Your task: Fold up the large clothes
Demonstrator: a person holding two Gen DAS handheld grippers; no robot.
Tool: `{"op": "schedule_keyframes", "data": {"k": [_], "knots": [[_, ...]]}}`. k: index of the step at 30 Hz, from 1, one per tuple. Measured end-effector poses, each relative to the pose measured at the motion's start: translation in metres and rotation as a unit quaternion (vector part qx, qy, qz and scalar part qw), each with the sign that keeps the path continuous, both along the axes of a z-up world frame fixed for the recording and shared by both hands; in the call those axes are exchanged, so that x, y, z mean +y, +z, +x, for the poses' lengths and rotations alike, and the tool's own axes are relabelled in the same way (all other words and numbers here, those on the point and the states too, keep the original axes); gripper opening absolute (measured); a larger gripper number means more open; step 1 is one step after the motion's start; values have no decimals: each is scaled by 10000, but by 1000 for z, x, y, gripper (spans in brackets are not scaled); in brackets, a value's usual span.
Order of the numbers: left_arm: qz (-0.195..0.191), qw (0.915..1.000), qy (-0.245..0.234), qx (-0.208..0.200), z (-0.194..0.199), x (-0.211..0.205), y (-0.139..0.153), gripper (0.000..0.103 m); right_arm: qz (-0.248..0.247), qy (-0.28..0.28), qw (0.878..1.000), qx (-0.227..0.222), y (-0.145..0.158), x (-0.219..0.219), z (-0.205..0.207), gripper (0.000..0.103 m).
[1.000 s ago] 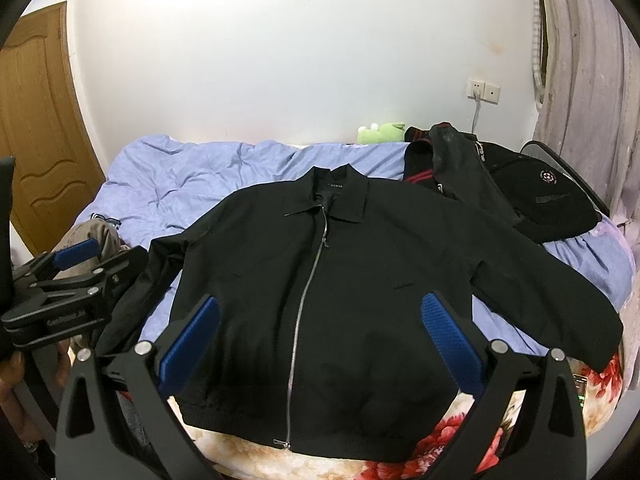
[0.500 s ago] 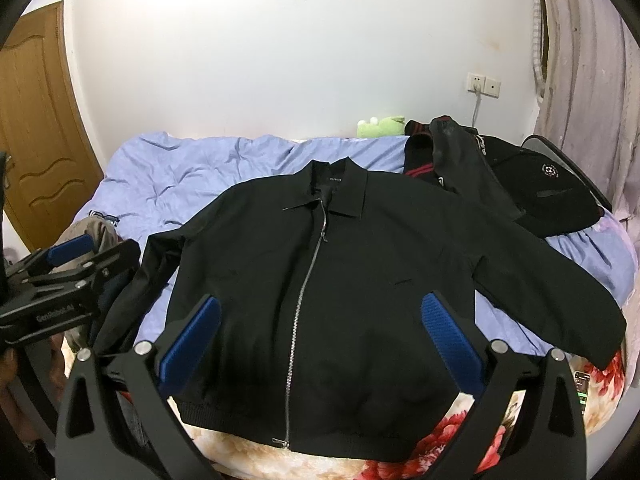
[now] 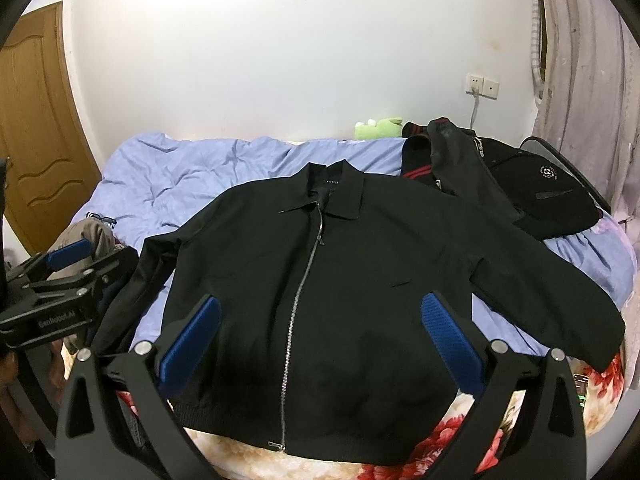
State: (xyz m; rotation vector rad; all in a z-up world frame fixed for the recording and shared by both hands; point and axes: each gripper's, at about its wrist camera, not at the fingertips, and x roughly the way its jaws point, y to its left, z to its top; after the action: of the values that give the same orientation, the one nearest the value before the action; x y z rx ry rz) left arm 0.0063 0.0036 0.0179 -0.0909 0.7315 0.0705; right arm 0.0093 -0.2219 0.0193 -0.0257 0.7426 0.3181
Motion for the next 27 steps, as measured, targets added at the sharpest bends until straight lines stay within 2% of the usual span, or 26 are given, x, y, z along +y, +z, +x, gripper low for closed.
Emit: {"op": "schedule_keyframes", "data": {"k": [13,27], "knots": [[42,10000,-13,14,-1,-1,-2,97,62,-30,9999,-77,-1,-10,-1,99],[255,9996,-9,104,5,-26,-27,97,204,-181,9996,-75,-12,-47,14,99]]}}
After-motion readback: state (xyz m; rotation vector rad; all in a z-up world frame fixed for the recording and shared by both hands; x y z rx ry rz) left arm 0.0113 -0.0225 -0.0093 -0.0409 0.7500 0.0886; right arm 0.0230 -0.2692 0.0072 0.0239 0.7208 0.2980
